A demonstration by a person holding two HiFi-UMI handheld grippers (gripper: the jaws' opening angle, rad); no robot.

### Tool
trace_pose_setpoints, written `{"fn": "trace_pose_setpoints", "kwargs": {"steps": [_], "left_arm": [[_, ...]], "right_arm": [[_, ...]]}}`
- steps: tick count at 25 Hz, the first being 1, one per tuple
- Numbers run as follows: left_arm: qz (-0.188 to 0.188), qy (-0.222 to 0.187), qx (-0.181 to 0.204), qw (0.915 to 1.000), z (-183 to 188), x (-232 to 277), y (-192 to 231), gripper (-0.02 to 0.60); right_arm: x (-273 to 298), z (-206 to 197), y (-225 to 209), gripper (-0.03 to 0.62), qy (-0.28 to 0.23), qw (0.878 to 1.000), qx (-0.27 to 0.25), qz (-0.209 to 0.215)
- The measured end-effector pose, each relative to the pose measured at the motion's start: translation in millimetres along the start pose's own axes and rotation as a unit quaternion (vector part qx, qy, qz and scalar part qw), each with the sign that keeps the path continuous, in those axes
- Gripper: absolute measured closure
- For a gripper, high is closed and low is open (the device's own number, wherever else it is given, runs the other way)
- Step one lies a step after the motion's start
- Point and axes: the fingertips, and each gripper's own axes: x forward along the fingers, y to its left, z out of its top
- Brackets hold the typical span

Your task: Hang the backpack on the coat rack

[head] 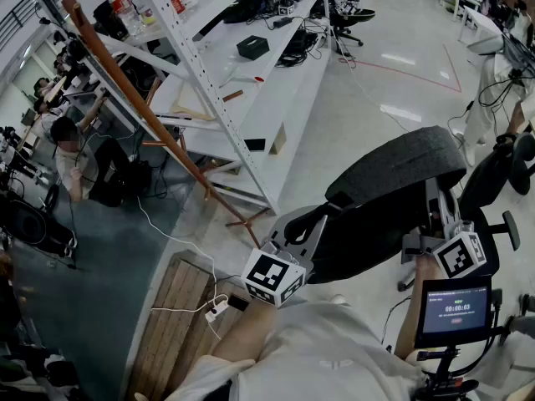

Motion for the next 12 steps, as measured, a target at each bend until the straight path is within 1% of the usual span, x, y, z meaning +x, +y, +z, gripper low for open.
{"fn": "trace_pose_setpoints", "kwargs": {"steps": [5, 9, 12], "left_arm": [[0.014, -0.01, -0.006, 0.9998, 12.4, -34.9, 62.2, 0.566], [0.038, -0.028, -0.014, 0.9988, 20.4, -68.3, 118.7, 0.566], [0.056, -0.035, -0.01, 0.9978, 24.0, -97.2, 164.2, 0.566]], "right_arm": [[43.8, -35.7, 46.8, 0.549, 0.013, 1.0, 0.019, 0.006], [94.0, -68.7, 90.3, 0.551, 0.03, 0.999, 0.02, 0.031], [130.2, -95.0, 125.3, 0.551, 0.045, 0.997, 0.02, 0.053]]}}
